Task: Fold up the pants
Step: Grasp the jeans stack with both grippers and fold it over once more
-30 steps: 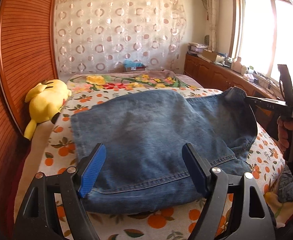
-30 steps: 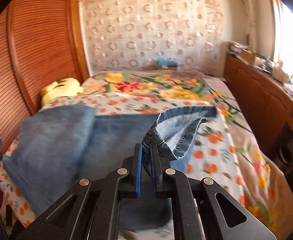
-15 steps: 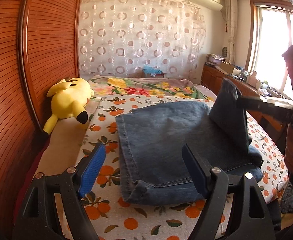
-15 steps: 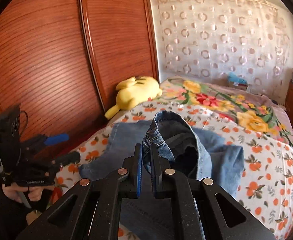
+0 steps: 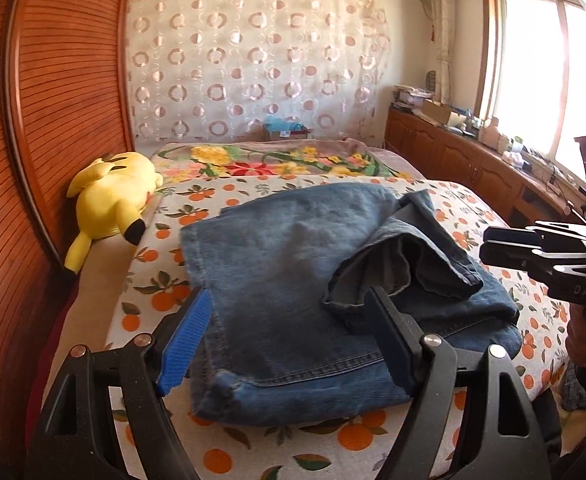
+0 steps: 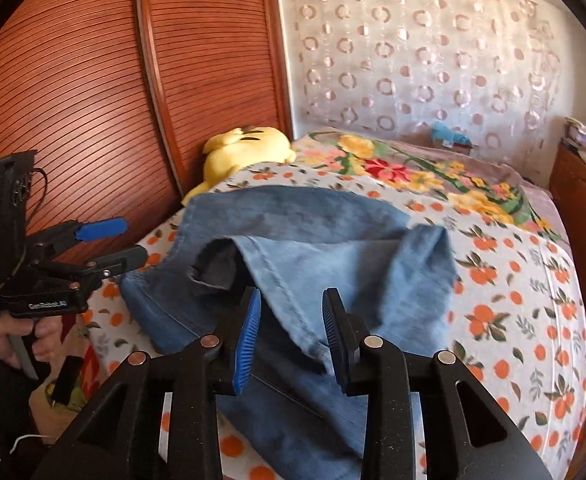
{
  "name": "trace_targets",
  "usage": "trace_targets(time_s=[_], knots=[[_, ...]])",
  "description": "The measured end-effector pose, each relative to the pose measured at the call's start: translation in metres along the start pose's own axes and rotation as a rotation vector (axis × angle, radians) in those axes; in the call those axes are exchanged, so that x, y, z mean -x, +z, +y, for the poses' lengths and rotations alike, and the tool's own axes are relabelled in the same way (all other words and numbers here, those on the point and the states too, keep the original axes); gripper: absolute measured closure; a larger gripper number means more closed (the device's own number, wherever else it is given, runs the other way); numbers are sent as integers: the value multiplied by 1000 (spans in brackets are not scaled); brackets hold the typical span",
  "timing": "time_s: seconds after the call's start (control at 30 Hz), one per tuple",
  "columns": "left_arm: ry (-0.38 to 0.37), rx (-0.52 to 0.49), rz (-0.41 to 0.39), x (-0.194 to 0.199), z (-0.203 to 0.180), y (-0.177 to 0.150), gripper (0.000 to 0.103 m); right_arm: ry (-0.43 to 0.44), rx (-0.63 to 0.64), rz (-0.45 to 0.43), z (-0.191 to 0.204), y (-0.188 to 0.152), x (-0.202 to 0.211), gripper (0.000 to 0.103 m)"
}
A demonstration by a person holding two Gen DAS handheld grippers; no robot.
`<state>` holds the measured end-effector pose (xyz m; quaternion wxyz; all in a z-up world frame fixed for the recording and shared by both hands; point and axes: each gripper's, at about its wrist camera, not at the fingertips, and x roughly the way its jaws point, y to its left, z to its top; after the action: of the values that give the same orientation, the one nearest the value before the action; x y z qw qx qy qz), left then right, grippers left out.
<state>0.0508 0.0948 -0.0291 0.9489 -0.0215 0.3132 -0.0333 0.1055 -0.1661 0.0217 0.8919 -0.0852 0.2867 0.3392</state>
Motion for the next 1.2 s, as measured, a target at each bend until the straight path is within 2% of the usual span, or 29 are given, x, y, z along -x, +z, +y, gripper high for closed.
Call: trace_targets(time_s=[0.27, 0.37, 0.43, 0.5, 0.6, 0.7, 0.73, 0.77, 0.8, 0.83, 0.87, 1.0, 1.2], knots=[[-64, -49, 41, -19, -25, -3, 23, -56, -31, 49, -10, -8, -12, 69], [-94, -73, 61, -28, -33, -5, 31, -55, -83, 70, -17, -9, -17, 68], [-103, -91, 72, -33, -37, -5, 41, -39, -122, 83, -20, -7, -22, 68], [-115, -107, 84, -39, -41, -5, 47, -31, -144, 91, -21, -5, -26, 68], [-100, -121, 98, -48, -42, -5, 55, -11, -178, 112, -20, -2, -32, 68], [-111, -107, 102, -51, -39, -4, 65, 18, -200, 119, -18, 3, -36, 68], [-119, -101, 103, -51, -38, -5, 73, 29, -201, 122, -16, 5, -37, 68], [-122, -97, 103, -51, -38, -5, 75, 35, -202, 128, -16, 7, -40, 68], [-125, -94, 100, -50, -37, -6, 81, 39, -204, 135, -15, 8, -43, 69], [-130, -94, 95, -49, -37, -6, 88, 46, -203, 135, -18, 10, -46, 86], [-138, -93, 88, -46, -38, -6, 90, 56, -193, 138, -16, 12, -47, 96], [-149, -81, 49, -32, -38, -4, 93, 64, -155, 90, -14, 32, -41, 100], [-206, -26, -21, 5, -30, 2, 95, 41, -50, -26, 1, 93, -17, 100]])
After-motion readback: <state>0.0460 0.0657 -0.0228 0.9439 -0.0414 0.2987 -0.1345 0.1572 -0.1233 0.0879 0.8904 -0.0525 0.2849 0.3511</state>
